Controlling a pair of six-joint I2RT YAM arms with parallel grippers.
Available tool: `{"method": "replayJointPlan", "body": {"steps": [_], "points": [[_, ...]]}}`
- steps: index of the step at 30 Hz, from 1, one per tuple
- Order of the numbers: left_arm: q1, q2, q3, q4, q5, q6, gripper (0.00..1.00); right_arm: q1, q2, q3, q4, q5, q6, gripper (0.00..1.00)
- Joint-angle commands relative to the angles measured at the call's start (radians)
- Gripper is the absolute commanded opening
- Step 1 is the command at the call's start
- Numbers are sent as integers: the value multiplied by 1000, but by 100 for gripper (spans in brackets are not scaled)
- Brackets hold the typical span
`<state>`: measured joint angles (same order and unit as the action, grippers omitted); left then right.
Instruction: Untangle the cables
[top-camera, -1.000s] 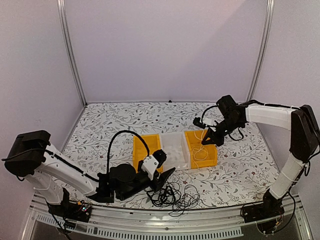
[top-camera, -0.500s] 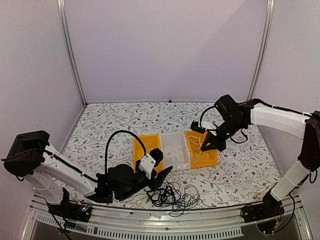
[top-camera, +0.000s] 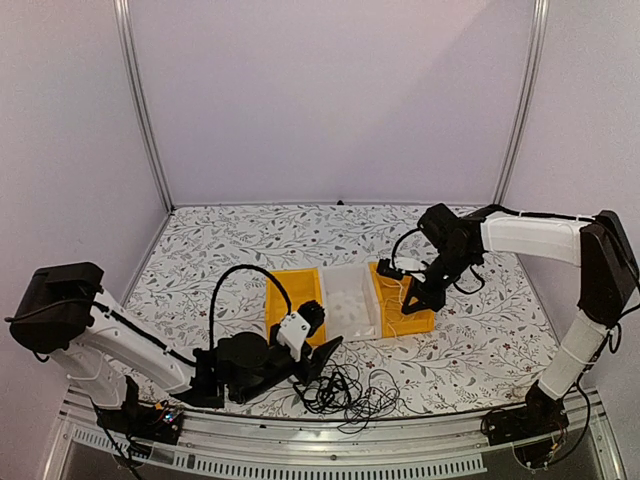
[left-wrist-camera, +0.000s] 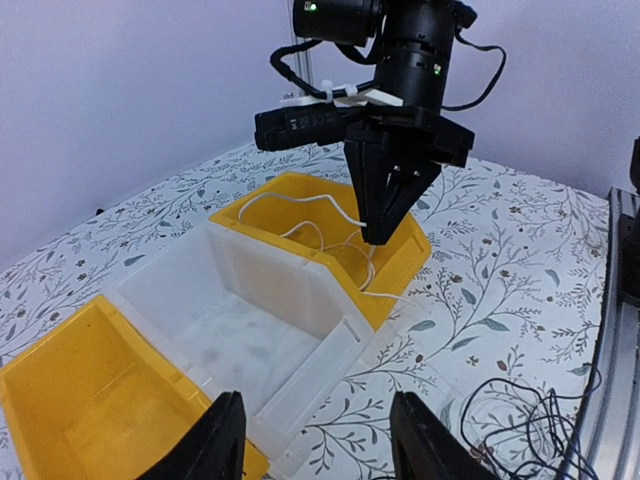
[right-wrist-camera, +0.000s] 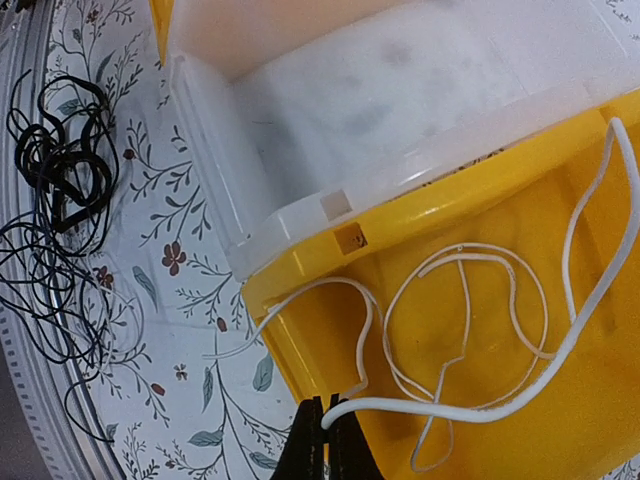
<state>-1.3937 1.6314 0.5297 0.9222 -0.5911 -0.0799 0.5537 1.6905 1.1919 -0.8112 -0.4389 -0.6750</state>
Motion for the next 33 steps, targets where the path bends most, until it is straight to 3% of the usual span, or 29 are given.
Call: {"method": "replayJointPlan", "body": {"steps": [1,12,19,22,30,33], "points": [[3,-22,-25,9,-18,-25,49,-14,26,28,39,50,23,0],[3,29,6,16,-6,-7,49,-33,86,48,132,173,66,0],[3,30,7,10,-2,-16,49,-23,73,43,92,121,51,0],[3,31,5,10,-6,-18,49,-19,49,27,96,130,51,8],[3,24,16,-6,-4,-12,49,-20,-35,52,73,176,78,43],[3,14,19,-29,-15,-12,49,-20,-84,74,54,188,81,47]]}}
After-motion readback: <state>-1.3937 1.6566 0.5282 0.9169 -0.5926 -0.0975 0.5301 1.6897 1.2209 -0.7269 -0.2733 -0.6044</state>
